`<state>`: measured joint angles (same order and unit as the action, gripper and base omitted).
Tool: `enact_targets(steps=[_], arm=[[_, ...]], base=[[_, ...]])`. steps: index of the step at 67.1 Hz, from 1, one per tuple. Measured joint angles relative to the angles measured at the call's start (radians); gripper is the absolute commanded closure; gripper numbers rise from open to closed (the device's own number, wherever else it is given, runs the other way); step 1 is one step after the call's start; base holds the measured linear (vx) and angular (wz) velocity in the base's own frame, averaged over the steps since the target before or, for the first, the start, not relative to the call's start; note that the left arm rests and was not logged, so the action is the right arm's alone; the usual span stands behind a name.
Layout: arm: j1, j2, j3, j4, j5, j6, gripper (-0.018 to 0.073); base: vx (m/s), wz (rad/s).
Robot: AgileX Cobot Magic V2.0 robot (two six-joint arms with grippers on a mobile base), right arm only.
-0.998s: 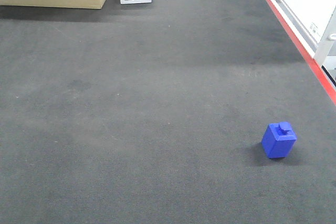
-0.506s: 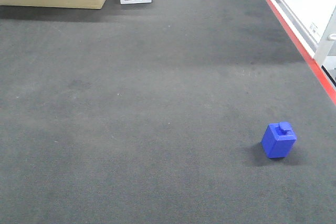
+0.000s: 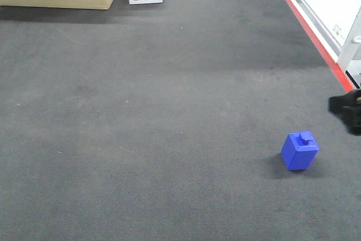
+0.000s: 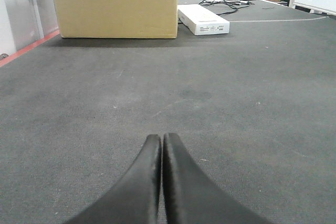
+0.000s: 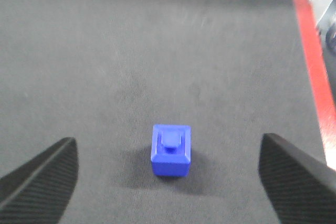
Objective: Pour parts from conveyor to right shelf
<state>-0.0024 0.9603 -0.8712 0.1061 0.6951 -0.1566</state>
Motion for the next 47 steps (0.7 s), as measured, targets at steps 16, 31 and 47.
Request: enact_targets(steps=[16, 31, 47], arm=[[0.000, 0.117, -0.017, 0.004, 0.065, 0.007, -0.0104], [0.000, 0.290, -0.157, -0.016, 0.266, 0.008, -0.0090], [0.000, 0.472, -0.342, -0.026, 0.410, 0.008, -0.0083]], base=[[0.00, 0.00], [0.00, 0.00], [0.00, 0.00]])
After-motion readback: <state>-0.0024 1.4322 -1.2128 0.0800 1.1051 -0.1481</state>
